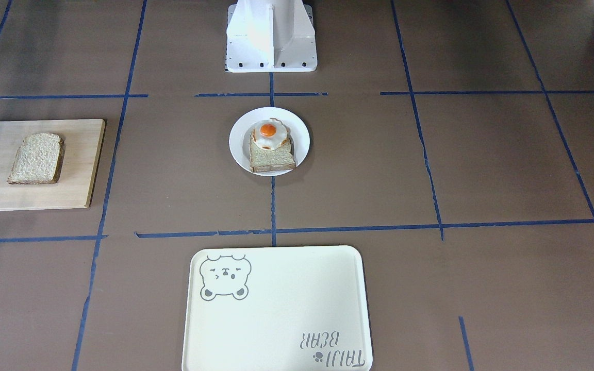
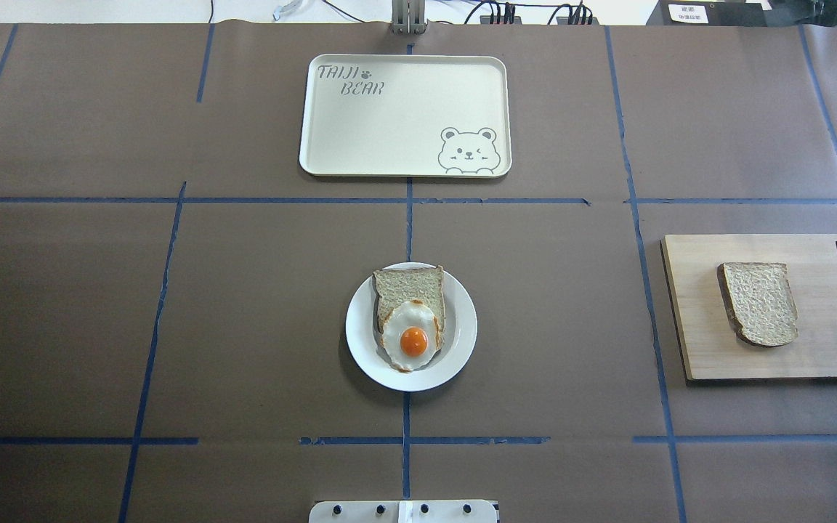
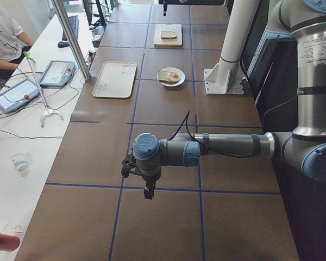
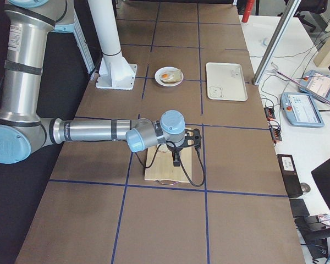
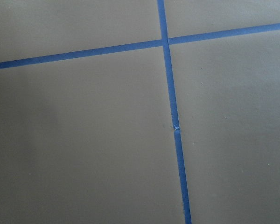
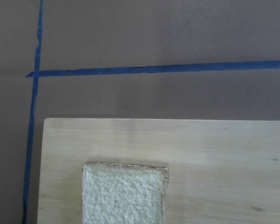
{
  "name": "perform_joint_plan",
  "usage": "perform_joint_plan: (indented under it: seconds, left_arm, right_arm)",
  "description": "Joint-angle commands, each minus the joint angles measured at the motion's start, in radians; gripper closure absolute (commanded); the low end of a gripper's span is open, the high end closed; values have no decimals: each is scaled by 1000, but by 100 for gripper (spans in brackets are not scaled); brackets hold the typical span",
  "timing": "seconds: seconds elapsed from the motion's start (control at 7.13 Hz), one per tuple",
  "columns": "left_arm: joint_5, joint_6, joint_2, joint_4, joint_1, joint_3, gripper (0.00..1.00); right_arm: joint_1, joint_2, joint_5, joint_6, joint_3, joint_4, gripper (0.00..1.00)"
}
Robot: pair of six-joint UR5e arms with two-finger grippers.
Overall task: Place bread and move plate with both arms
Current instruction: 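Reach the right gripper to the bread slice on the bamboo board and grasp it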
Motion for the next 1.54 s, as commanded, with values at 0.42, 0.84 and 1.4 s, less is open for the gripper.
perform_joint_plan:
  seconds: [0.42,0.84,1.4]
  left_arm:
    - [1,-1,0,-16,11,4,0]
    - [1,-1,0,-16,11,2,0]
    - [1,-1,0,-16,11,4,0]
  right_arm:
    - [-205,-9,-108,218,-129,245,5]
    - [-219,-12,-102,218,-136,246,17]
    - [-234,-47,-102,218,-141,286,24]
